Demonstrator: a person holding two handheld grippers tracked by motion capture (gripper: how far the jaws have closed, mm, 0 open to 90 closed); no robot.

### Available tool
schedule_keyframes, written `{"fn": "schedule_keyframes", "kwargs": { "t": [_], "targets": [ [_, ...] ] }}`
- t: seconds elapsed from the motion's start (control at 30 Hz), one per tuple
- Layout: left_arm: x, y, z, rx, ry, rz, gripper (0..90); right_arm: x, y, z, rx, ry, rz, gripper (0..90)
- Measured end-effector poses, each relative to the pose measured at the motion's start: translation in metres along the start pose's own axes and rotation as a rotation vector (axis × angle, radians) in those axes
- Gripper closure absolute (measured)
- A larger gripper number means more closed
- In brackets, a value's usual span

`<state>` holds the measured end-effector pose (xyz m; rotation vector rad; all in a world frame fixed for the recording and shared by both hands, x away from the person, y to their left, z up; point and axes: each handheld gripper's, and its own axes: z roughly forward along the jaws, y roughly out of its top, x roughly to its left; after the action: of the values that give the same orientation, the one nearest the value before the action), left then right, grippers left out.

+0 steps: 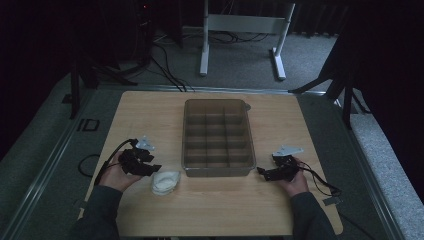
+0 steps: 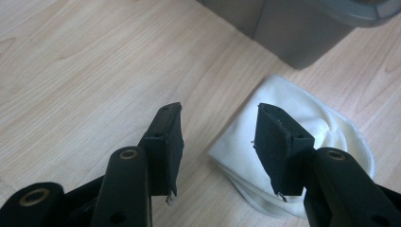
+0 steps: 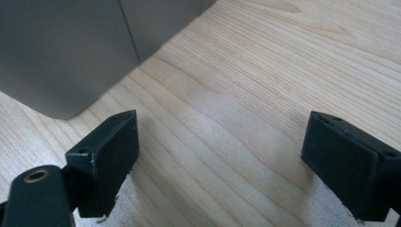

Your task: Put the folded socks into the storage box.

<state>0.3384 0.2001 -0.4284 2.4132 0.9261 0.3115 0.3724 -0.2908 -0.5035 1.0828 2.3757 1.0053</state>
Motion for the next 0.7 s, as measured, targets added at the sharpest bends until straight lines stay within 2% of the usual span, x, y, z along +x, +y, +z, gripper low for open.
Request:
{"fn": "schedule_keyframes", "kwargs": {
  "t": [0.3,0.7],
  "targets": [
    [-0.007,0.001,0.004,0.045,-0.028,0.043,52.1,0.000,0.000,0.000,0.000,0.000,0.000,11.5],
    [-0.018,0.001,0.009,0.100,-0.045,0.097,51.1,0.000,0.000,0.000,0.002,0.000,-0.001,11.5]
  ]
}}
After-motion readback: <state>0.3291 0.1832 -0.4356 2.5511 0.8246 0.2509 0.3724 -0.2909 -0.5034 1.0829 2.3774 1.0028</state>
